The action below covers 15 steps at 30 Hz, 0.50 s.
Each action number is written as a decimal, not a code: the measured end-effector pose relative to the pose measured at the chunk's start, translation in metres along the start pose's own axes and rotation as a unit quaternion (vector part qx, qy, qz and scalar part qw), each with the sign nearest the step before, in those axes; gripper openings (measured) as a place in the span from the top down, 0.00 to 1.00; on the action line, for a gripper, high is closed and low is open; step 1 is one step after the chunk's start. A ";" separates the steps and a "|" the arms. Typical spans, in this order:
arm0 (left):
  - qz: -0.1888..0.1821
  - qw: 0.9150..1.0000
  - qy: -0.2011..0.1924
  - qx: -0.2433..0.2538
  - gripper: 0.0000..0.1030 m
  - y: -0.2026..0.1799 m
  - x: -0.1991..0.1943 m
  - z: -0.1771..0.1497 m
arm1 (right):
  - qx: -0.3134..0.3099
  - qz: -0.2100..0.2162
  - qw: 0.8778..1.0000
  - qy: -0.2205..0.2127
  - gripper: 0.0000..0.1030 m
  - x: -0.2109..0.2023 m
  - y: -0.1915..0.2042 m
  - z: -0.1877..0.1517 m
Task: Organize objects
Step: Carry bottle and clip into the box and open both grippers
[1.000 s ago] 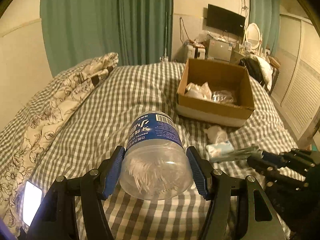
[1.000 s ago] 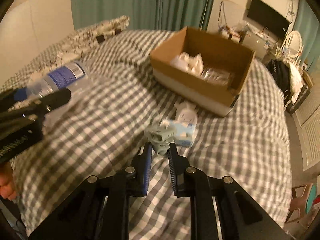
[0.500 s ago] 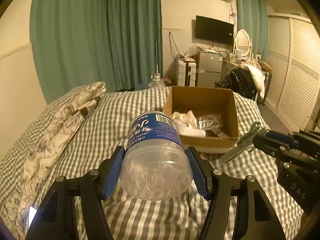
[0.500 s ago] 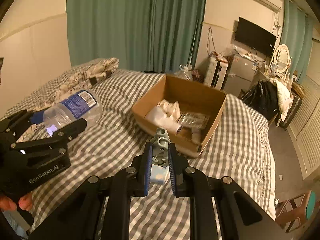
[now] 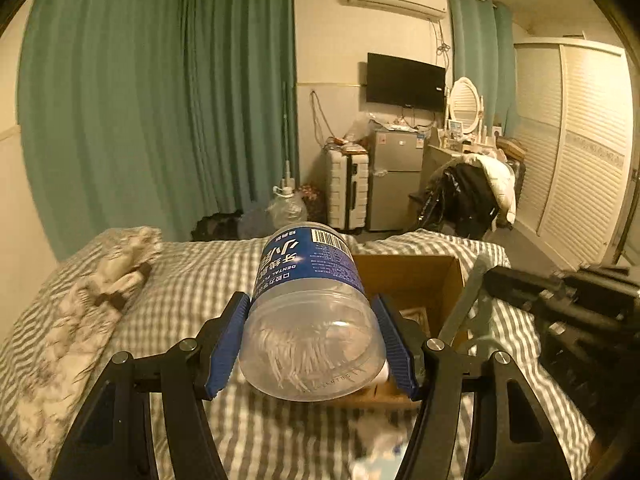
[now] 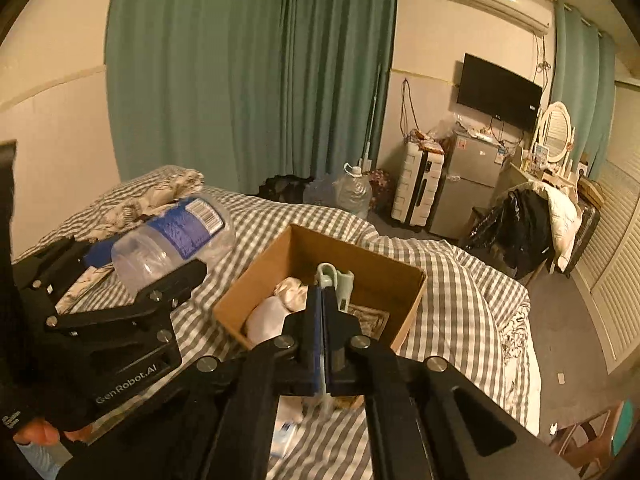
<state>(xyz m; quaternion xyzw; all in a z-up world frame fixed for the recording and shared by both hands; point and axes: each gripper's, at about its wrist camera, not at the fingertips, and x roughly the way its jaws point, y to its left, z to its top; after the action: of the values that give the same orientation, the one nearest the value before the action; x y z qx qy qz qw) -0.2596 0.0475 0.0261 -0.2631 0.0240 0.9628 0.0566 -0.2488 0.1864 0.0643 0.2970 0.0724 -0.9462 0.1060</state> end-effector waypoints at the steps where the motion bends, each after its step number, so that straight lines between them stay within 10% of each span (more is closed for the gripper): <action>1: -0.003 1.000 0.002 0.002 0.37 -0.002 0.011 0.003 | 0.001 0.001 1.000 0.005 1.00 0.011 -0.003 0.004; 15: -0.043 0.997 0.058 0.007 0.36 -0.010 0.130 -0.028 | 0.049 0.005 0.998 0.028 1.00 0.123 -0.050 0.002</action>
<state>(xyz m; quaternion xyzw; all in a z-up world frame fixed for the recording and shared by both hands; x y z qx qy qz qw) -0.3556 0.0680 -0.0644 -0.3184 0.0231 0.9426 0.0982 -0.3608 0.2153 -0.0014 0.3284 0.0276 -0.9395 0.0936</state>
